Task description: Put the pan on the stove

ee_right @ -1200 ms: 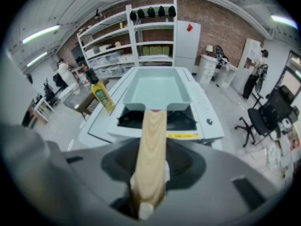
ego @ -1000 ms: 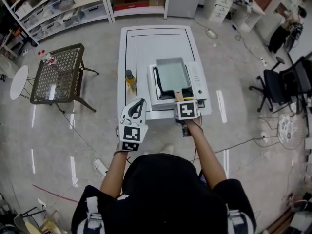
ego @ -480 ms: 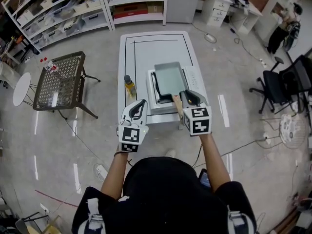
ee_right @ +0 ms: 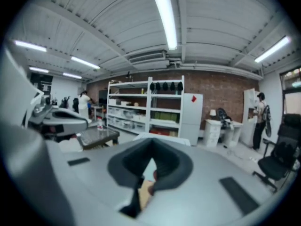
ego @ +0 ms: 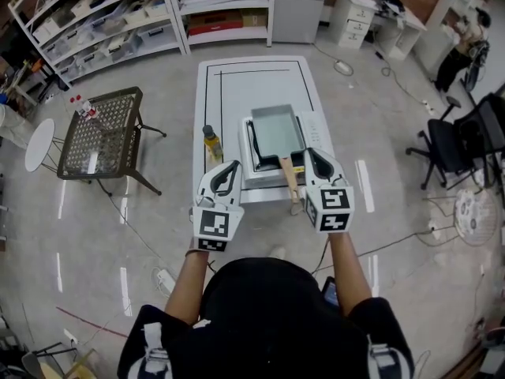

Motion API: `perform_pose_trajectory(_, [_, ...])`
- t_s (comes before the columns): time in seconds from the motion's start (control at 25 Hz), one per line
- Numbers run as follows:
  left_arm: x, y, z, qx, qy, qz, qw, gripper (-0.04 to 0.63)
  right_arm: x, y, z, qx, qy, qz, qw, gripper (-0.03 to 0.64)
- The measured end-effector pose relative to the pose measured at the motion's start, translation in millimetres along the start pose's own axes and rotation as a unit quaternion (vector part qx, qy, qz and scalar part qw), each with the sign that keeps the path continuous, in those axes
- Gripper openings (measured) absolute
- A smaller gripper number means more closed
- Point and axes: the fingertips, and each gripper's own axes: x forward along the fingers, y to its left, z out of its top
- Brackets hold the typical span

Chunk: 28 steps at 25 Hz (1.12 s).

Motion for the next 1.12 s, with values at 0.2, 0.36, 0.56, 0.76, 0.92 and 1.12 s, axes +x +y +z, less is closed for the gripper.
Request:
perform_pose_trajectory(0.2, [-5.1,0.1,6.7,-0.011,-0.009,0.005,0.9999,0.025,-6.1,0.5,-3.0,-0.004,0.002,0.006,1.0,0.034])
perform_pose_trajectory(0.36, [-6.5,-0.2,7.9,-0.019,-0.011,0.009,0.9997,0.025,-9.0,-2.2,-5.0,-0.005,0.003,0.007,1.0,0.034])
perform_pose_trajectory(0.56, [-6.6,-1.3,10.7,-0.019,-0.013,0.01,0.9997,0.025,-11.4,-4.1,-4.1,-0.003,0.0,0.009,1.0,0.034])
perform_pose_trajectory(0.76, [-5.9,-2.2,11.6,-0.017,-0.014,0.009,0.9997,0.025,-11.3,-5.3,-6.3,-0.002,0.002,0.008,1.0,0.034])
perform_pose_trajectory(0.92, [-6.2,-2.4,12.1,-0.015,-0.014,0.011,0.9997,0.025,-12.1,-5.5,-5.8,0.0,0.0,0.008,1.0,0.034])
perform_pose_trajectory(1.12, [-7.9,-4.2,13.4,-0.025,-0.017,0.014,0.9995,0.025,-13.6,-7.0,-6.9,0.002,-0.002,0.008,1.0,0.034])
